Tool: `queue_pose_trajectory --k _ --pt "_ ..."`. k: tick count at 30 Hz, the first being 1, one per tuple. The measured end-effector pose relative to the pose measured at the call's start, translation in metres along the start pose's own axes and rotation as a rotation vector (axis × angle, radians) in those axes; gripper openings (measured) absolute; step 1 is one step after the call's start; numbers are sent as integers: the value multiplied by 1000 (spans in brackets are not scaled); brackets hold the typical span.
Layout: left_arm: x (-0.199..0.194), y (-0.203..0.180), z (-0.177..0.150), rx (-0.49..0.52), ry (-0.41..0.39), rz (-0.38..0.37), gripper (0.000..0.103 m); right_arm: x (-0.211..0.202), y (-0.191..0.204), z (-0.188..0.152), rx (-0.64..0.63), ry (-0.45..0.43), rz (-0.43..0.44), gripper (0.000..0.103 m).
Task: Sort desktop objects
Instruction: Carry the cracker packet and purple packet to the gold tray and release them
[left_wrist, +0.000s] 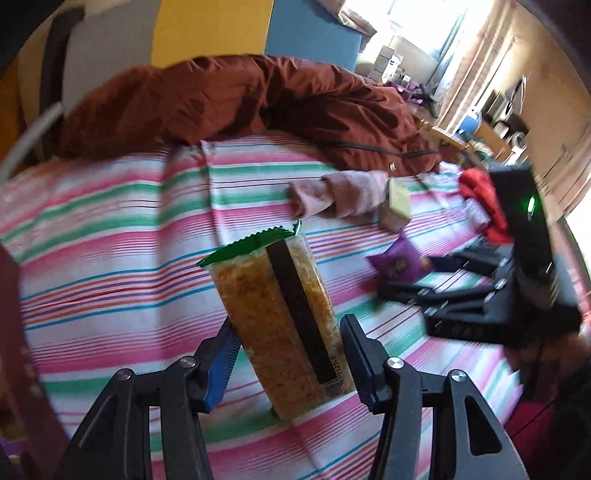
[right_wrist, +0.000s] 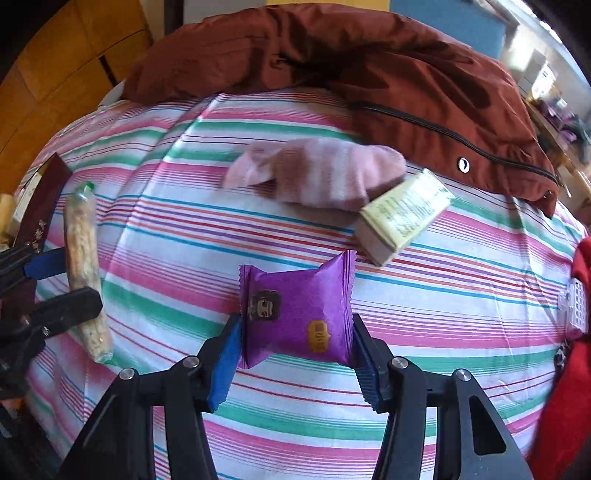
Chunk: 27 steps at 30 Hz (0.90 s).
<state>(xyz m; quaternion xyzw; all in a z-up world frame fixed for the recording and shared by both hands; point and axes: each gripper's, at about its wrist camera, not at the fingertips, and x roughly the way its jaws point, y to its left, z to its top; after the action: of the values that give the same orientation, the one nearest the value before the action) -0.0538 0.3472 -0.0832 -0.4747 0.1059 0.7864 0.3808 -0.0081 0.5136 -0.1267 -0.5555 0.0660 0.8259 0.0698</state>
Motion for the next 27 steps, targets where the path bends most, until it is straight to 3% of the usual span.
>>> queue_pose_trajectory --k 4,9,22,27 --pt "-6 0 -19 45 -19 67 55 -4 12 0 -32 -7 12 56" --pt "-14 -3 -37 71 -34 97 54 -6 32 -11 -76 -1 11 56" --pt "-72 -10 -46 112 -159 98 46 -12 55 -23 -140 16 5 56" --pt "-71 5 -47 34 -120 50 46 -14 55 -26 -131 15 -5 56"
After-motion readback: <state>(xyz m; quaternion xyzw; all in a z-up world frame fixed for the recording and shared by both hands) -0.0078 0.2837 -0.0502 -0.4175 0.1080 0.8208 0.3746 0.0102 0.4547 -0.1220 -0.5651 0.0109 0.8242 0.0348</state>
